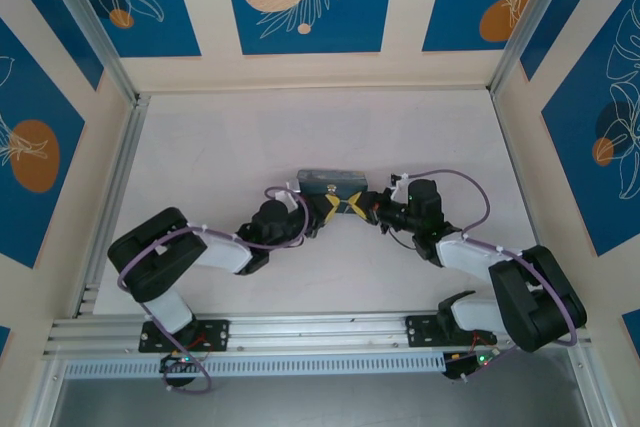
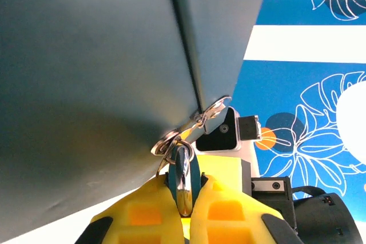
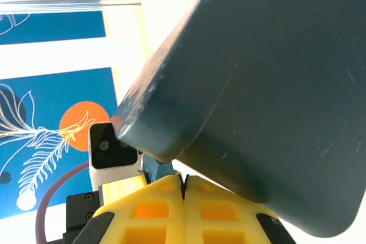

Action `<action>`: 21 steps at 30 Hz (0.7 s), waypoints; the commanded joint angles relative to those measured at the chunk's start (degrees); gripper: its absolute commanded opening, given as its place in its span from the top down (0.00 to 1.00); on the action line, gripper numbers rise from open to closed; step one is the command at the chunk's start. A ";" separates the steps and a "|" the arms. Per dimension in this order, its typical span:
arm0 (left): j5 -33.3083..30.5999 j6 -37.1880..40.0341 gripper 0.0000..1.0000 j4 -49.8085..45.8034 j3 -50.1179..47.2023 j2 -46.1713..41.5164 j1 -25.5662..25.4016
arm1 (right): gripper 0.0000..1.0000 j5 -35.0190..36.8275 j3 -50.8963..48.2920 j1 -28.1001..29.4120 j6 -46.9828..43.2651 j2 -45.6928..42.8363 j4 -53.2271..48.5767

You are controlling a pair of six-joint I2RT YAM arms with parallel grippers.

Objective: Unlock the padlock with the key

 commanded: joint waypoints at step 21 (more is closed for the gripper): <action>3.64 1.27 1.00 4.36 1.56 0.05 -0.22 | 1.00 5.49 5.55 7.80 6.32 0.50 -1.19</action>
